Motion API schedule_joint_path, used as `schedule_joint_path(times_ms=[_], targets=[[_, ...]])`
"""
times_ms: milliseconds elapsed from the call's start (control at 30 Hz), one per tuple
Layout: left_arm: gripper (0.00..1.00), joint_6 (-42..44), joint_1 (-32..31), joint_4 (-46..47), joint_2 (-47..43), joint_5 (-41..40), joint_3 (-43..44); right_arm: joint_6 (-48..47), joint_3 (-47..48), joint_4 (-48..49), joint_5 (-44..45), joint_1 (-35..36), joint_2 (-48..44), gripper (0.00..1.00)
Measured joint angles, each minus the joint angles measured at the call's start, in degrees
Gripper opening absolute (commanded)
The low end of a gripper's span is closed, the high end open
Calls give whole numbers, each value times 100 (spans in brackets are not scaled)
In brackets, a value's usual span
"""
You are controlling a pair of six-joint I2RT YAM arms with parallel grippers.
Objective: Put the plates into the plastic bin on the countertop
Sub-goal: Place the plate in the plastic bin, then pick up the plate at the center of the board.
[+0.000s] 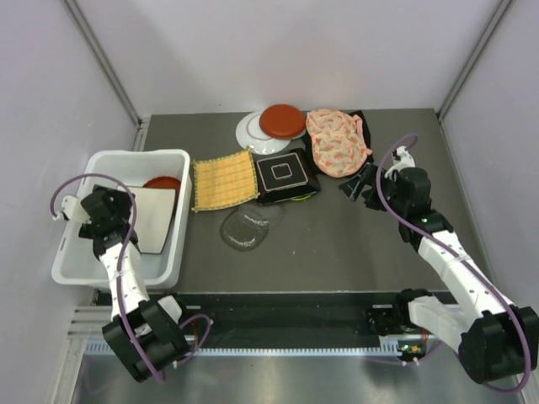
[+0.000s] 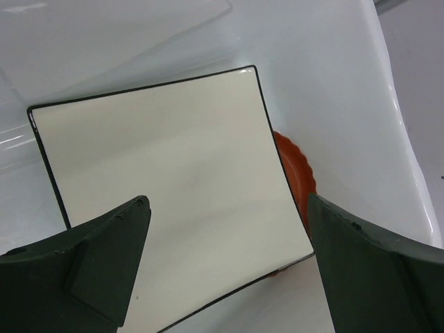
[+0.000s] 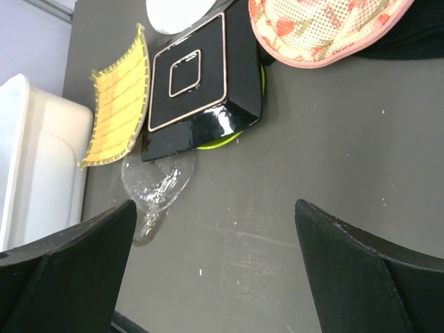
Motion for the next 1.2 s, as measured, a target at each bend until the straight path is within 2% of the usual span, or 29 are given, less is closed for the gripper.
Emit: schedule_joint_path(times_ms=[167,533,667,733,933,1200], targets=[[98,304,-619,-103,11,74,221,2,2,-57,4,0,-109,96],[99,1355,-3451,-146,184,1047,1521,70,15,-632,17,0,-553,96],[99,1926,-4616,-367,791,1309,2258,168,15,-605,-46,0,-544,96],[99,2144,-4994,-350,977,1539,2339,184,15,-568,-66,0,-426,96],[99,2605,-5123,-538,940,1764,2083,291,4,-190,-107,0,160,95],[99,3032,-5121,-553,55,1394,1974,407,131,638,-232,153,1829,93]])
